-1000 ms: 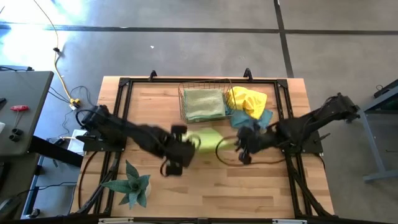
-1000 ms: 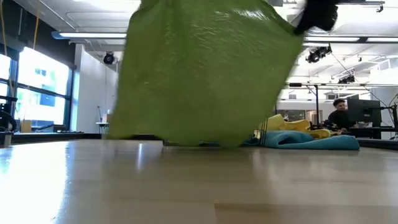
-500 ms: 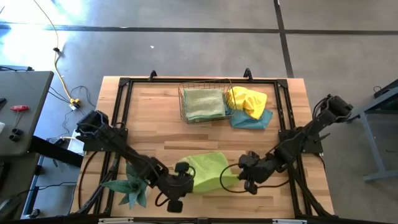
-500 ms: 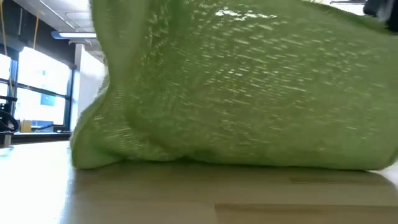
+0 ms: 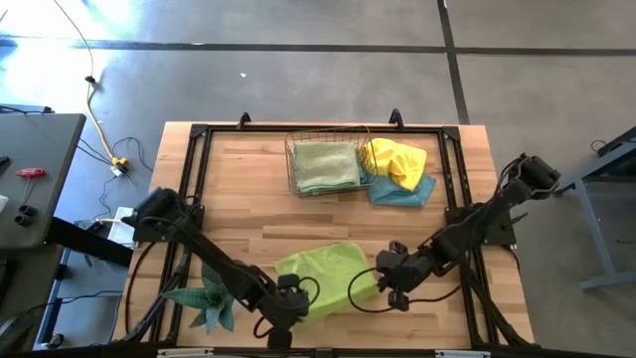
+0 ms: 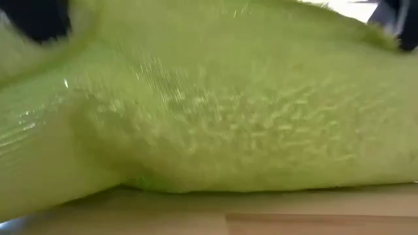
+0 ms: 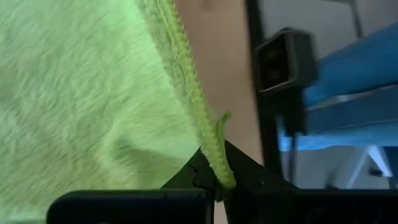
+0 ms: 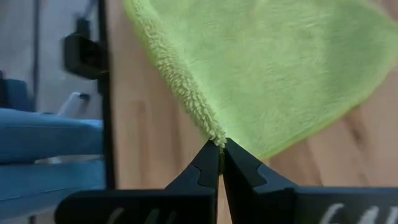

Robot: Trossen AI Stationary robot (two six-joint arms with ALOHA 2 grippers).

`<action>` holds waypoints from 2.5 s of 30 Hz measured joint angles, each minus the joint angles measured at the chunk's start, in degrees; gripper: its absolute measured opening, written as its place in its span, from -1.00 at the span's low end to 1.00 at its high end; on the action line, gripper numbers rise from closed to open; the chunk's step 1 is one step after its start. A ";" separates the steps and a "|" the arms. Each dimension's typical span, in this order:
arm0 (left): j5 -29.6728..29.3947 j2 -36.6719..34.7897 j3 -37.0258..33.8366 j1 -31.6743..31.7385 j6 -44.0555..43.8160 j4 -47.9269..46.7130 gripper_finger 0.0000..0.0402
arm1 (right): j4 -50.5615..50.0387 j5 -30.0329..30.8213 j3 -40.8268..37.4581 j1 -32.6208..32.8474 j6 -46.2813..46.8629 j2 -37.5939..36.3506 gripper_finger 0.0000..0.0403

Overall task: Fold microfiber towels
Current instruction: Fold the green towel

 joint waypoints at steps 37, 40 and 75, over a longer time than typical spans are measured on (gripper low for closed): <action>-6.27 -0.01 0.00 6.82 8.20 -23.18 -0.93 | -1.28 6.88 0.00 -14.35 -10.97 9.89 -0.66; -6.98 -0.01 0.00 6.82 8.21 -24.22 -0.82 | -1.28 6.28 0.00 -14.35 -10.34 9.89 -0.48; -11.58 -0.12 11.90 5.81 -2.91 -35.93 -0.22 | 9.15 18.87 0.28 -7.76 -18.02 15.92 -0.29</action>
